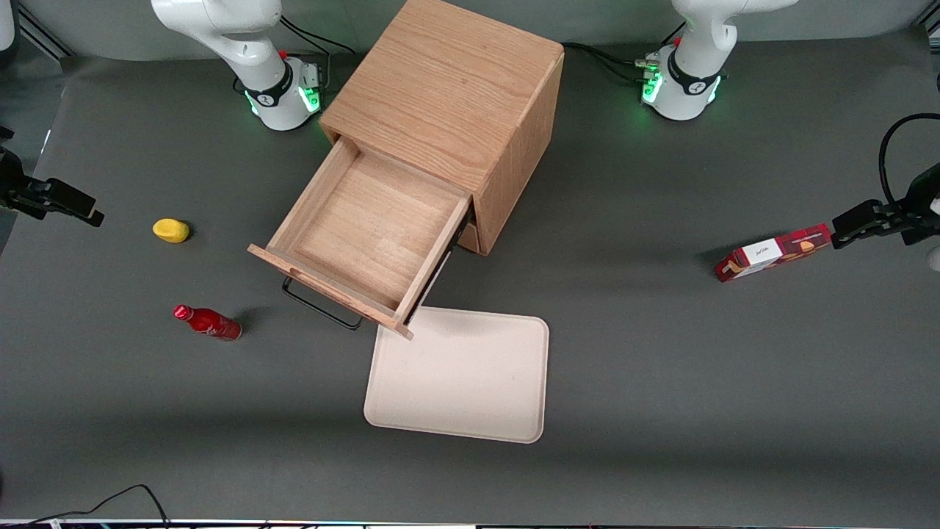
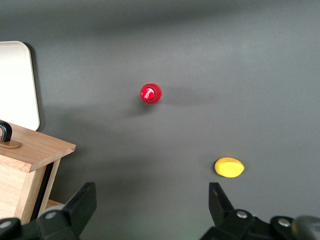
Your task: Close top drawer
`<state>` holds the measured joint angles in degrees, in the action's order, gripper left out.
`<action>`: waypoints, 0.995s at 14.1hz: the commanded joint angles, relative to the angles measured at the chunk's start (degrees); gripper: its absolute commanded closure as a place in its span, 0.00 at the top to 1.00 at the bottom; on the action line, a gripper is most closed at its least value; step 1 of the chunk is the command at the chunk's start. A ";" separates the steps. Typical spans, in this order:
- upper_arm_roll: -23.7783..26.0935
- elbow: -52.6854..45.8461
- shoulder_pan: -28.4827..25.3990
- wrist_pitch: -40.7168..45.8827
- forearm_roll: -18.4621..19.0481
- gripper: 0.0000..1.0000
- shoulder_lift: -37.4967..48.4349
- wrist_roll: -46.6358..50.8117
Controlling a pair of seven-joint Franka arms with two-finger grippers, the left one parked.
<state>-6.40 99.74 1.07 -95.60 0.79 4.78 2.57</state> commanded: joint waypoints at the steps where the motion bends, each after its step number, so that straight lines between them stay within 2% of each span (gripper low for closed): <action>1: -0.72 0.98 -1.07 -0.03 1.14 1.00 1.20 0.51; 9: -0.72 -0.24 -1.07 -0.38 1.14 1.00 -0.55 -0.19; 12: 0.16 -6.54 -0.89 -0.29 0.97 1.00 -6.43 -1.42; 14: 3.13 -12.96 -0.02 -0.03 0.88 1.00 -11.96 -3.70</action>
<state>-5.41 95.41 0.78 -96.75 0.79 -0.29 1.29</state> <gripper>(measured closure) 0.000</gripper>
